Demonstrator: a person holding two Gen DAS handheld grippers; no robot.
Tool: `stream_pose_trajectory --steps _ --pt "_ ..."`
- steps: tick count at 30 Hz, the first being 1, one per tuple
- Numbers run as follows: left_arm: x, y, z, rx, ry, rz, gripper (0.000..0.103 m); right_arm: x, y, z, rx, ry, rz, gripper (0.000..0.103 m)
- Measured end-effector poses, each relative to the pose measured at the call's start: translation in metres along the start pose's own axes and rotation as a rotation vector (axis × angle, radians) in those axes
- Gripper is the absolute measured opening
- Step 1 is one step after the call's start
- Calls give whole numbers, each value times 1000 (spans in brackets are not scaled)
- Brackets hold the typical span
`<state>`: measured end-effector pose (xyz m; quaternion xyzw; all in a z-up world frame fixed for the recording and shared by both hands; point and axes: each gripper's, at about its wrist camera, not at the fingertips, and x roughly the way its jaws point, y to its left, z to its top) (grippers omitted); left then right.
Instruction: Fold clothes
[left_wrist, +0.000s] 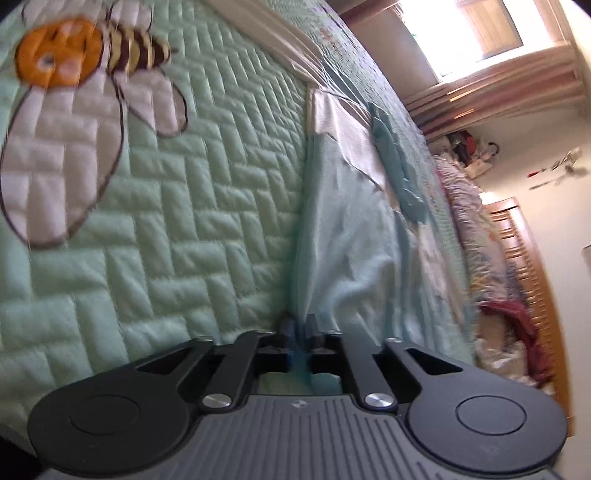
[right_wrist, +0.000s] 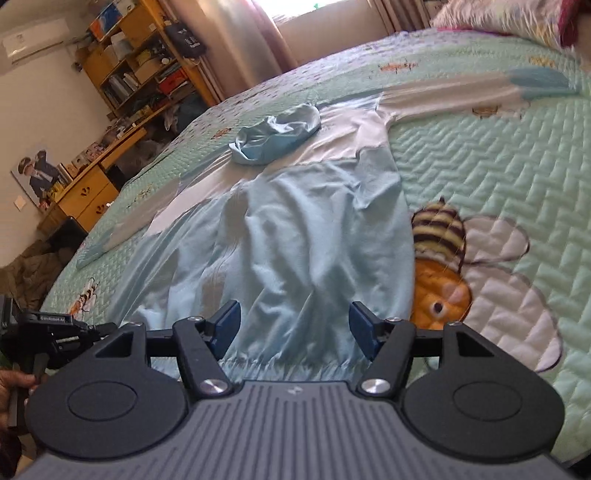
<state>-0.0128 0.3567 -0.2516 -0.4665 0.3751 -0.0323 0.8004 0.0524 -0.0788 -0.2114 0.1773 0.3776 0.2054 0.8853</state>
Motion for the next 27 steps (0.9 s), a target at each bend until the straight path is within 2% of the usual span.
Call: stream_pose_trajectory --steps 1,2,4,6,8,9,11,13,14,16,18,20,22,24,26,27 --pt "-1 0 -2 -12 4 -23 36 0 0 -1 7 1 4 66" --pt "-3 -2 -5 -14 4 -41 43 -1 0 -1 9 -2 8 66" --pt "-7 -7 -12 -14 5 -77 71 -3 -1 -2 9 -9 23 66" --pt "-5 -17 -19 30 14 -75 83 -8 -4 -4 14 -15 53 66" --pt "-2 -28 -27 87 23 -50 85 -13 -5 -7 -5 -19 73 67" --pt "1 -33 -30 116 23 -22 83 -15 -5 -8 -24 -18 70 67" --pt "5 -41 -34 171 23 34 68 -15 -5 -9 -47 -14 55 67" --pt "7 -42 -34 185 42 89 8 -14 -3 -8 -59 -20 54 67" --pt "6 -37 -33 158 49 95 11 -13 -1 -6 -76 -28 55 67" --pt "5 -26 -32 118 43 86 10 -8 15 -1 -166 -43 73 66" --pt "5 -26 -32 132 44 92 10 3 35 5 -270 -28 99 61" --pt "5 -28 -32 150 47 102 10 23 48 11 -311 19 126 45" --pt "5 -28 -31 149 54 105 10 44 60 16 -335 71 153 35" --pt "5 -27 -30 140 60 103 10 67 66 19 -341 114 137 22" --pt "4 -27 -28 139 68 101 10 88 64 22 -317 146 114 5" --pt "5 -27 -27 139 73 99 11 96 61 24 -294 158 113 4"
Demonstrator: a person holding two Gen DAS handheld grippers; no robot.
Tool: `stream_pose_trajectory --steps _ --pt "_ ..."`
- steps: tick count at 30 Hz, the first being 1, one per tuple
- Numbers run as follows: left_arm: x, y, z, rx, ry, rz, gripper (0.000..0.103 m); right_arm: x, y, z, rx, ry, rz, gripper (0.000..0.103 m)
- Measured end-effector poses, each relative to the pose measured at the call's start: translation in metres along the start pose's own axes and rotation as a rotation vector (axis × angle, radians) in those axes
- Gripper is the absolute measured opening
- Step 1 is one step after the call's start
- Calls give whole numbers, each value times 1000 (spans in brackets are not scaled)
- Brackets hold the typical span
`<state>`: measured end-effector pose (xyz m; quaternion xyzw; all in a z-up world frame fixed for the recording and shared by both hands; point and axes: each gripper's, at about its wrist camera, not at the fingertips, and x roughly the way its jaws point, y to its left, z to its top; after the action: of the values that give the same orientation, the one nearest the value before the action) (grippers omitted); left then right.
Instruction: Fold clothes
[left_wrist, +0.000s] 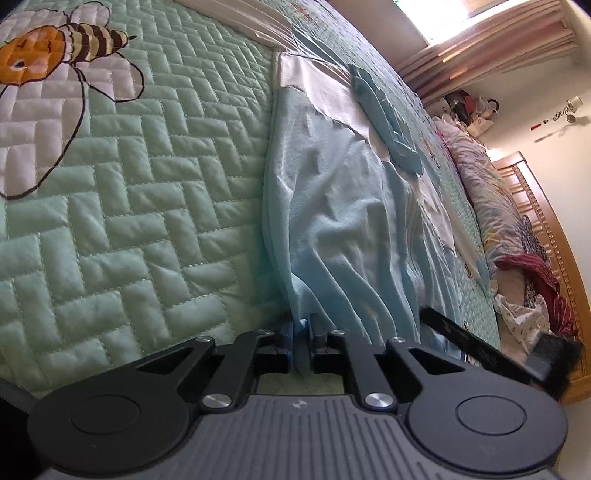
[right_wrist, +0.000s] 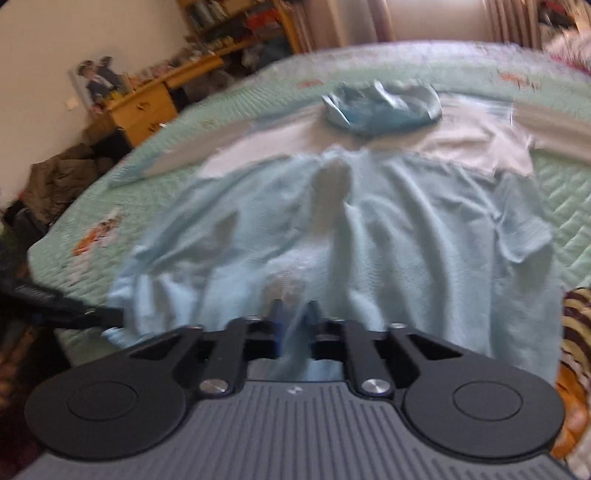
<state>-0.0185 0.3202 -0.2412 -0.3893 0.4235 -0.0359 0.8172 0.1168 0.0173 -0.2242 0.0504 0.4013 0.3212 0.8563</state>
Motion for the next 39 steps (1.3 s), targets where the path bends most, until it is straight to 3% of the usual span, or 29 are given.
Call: stream_pose_trajectory --steps 5,11,14,16,19,21,23,26,28,31,33,34,37,39 --pt "2 4 3 -29 18 -22 11 14 -15 13 85 -22 20 0" --pt "5 6 5 -43 34 -33 11 34 -37 36 150 -55 -43 0" --pt "5 9 5 -55 38 -45 11 26 -49 38 236 -92 6 5" --pt "5 11 5 -69 46 -55 11 12 -45 36 216 -93 67 6" --pt "4 10 6 -76 51 -63 15 -3 -37 31 187 -41 209 7" --pt "2 7 6 -61 49 -55 17 2 -34 29 151 41 295 7" --pt "1 3 5 -43 48 -43 19 20 -35 27 120 98 241 6" --pt "-1 -4 6 -14 50 -19 26 41 -44 38 163 40 172 0" --pt "-4 -9 6 6 49 -5 37 53 -49 47 198 -9 137 0" --pt "-13 -16 7 42 44 24 52 55 -48 56 228 -6 150 7" --pt "-20 -20 7 72 35 53 63 40 -47 52 207 -1 178 17" --pt "-24 -21 7 79 29 75 63 29 -46 48 193 1 190 22" --pt "-34 -30 6 114 -1 141 63 2 -48 32 176 13 232 24" --pt "-38 -47 5 174 -27 111 64 -7 -52 23 176 38 268 24"
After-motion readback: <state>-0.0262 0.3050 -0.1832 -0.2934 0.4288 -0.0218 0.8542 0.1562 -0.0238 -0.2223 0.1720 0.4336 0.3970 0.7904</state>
